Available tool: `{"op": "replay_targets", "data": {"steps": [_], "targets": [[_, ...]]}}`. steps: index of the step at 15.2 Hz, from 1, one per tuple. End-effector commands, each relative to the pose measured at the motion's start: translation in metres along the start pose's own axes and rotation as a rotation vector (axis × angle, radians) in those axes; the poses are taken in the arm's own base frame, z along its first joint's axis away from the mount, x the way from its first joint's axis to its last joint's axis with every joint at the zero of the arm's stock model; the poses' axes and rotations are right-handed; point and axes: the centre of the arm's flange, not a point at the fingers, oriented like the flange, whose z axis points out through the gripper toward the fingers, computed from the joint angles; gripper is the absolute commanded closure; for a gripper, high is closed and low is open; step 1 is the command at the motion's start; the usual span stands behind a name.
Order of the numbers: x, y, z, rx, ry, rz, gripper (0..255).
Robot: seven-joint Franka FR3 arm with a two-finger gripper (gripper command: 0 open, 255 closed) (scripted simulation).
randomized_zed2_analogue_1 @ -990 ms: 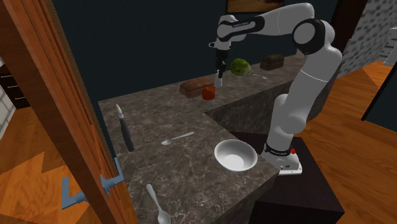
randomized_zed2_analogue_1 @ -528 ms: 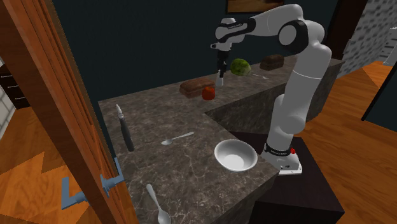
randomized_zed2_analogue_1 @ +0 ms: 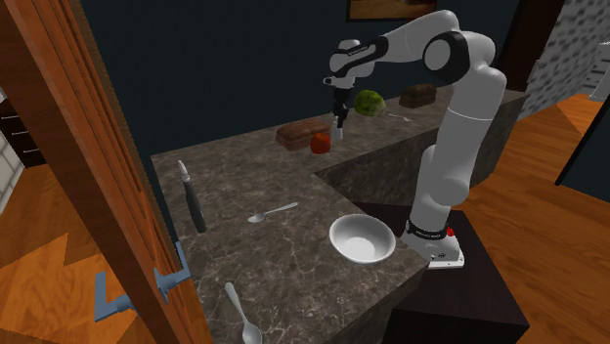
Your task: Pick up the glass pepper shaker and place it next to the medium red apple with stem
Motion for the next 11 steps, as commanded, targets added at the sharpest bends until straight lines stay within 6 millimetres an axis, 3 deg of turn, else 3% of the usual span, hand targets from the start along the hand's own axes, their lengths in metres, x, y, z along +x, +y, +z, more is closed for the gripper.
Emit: {"op": "replay_targets", "data": {"steps": [1, 11], "targets": [[0.000, 0.001, 0.010, 0.000, 0.000, 0.000, 255], [-0.004, 0.003, 0.063, 0.000, 0.000, 0.000, 255]]}}
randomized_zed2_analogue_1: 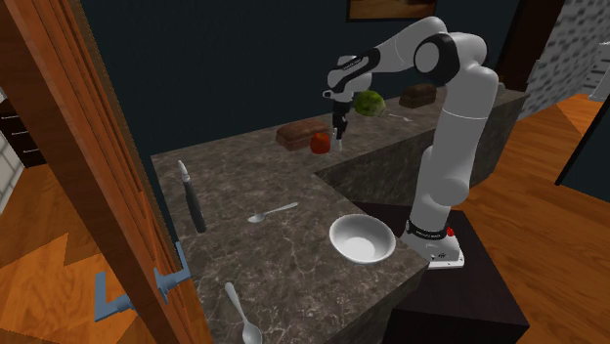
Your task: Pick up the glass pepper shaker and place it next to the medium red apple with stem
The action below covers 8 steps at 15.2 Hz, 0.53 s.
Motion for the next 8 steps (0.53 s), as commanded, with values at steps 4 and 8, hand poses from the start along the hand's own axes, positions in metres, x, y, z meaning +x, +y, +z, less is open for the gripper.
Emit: {"op": "replay_targets", "data": {"steps": [4, 8], "targets": [[-0.001, 0.002, 0.027, 0.000, 0.000, 0.000, 255], [-0.003, 0.002, 0.048, 0.000, 0.000, 0.000, 255]]}}
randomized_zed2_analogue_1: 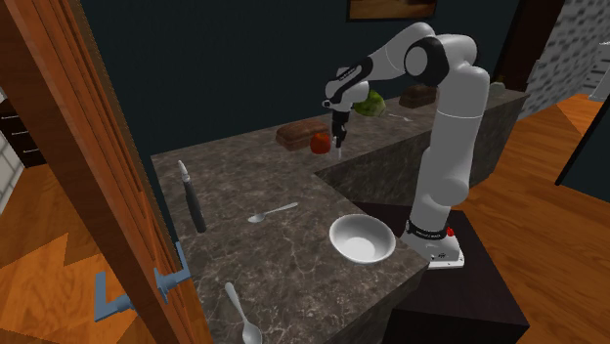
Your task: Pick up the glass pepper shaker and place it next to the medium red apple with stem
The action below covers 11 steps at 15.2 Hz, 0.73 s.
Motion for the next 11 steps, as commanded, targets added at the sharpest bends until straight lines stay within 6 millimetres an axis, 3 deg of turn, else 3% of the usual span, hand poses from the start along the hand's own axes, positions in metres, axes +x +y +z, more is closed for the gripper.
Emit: {"op": "replay_targets", "data": {"steps": [1, 8, 9, 11], "targets": [[0.0004, 0.0010, 0.0118, -0.001, 0.000, 0.000, 255], [0.0004, 0.0010, 0.0118, -0.001, 0.000, 0.000, 255], [0.0004, 0.0010, 0.0118, -0.001, 0.000, 0.000, 0], [0.0004, 0.0010, 0.0118, -0.001, 0.000, 0.000, 0]]}}
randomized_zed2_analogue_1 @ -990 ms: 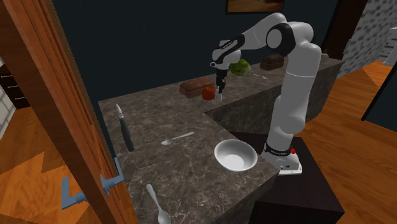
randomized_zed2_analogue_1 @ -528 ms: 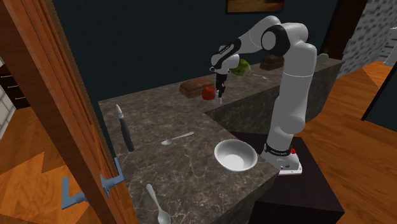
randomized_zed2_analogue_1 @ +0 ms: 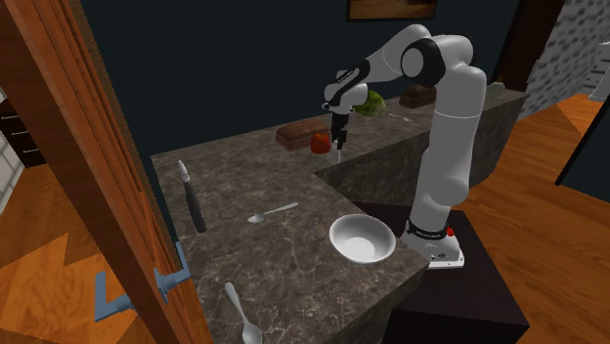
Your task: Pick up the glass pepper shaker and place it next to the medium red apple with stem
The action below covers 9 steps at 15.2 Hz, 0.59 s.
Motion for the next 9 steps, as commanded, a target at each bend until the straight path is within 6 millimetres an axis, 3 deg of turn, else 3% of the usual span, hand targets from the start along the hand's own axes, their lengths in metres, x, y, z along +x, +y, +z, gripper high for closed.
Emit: {"op": "replay_targets", "data": {"steps": [1, 3, 7, 9], "targets": [[0.000, 0.000, 0.000, 0.000, 0.000, 0.000, 0], [0.000, 0.000, 0.000, 0.000, 0.000, 0.000, 0], [0.000, 0.000, -0.050, 0.000, 0.000, 0.000, 0], [0.000, 0.000, -0.050, 0.000, 0.000, 0.000, 0]]}}
